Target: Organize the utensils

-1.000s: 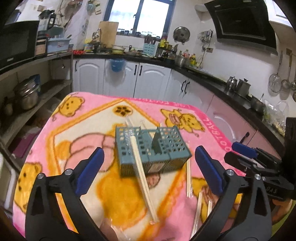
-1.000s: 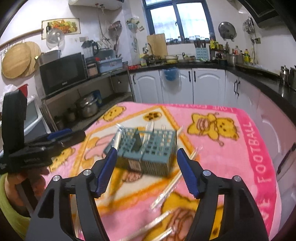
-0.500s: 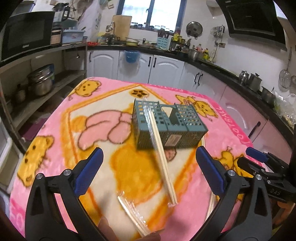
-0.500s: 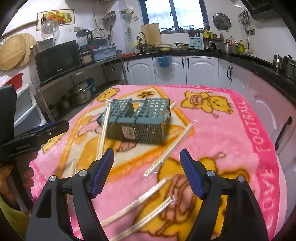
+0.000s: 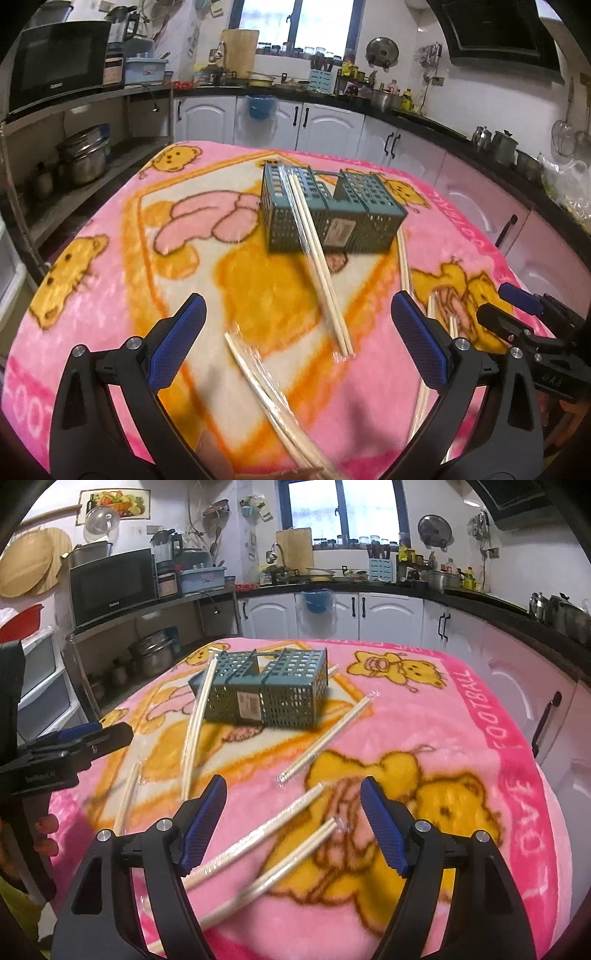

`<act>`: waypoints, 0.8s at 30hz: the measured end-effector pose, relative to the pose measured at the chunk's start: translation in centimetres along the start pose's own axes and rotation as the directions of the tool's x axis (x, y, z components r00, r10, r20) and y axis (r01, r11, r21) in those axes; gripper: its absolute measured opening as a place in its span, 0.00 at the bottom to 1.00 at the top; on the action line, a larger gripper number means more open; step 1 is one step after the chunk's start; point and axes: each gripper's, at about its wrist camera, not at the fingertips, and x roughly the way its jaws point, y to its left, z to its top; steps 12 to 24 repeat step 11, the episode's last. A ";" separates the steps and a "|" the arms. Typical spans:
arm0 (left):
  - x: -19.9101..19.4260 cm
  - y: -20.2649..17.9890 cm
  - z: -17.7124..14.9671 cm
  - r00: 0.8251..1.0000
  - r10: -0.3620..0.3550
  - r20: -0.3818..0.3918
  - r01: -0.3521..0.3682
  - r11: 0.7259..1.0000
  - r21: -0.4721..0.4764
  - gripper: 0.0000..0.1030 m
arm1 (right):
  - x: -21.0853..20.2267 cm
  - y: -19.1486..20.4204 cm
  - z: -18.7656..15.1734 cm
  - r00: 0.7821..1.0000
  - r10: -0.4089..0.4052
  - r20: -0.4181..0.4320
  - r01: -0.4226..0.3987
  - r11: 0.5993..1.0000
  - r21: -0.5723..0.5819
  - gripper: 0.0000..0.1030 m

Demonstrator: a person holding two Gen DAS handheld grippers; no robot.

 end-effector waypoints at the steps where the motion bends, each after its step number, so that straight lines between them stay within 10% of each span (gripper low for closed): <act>1: 0.0 0.0 -0.2 1.000 0.000 -0.003 0.000 1.000 -0.005 0.90 | 0.0 0.0 -0.1 1.000 0.000 -0.002 0.000 1.000 0.004 0.70; 24: -0.2 0.5 -0.7 0.999 0.041 -0.012 -0.041 0.999 -0.014 0.90 | -0.4 -1.6 -0.7 0.999 -0.045 -0.008 0.046 0.998 0.041 0.77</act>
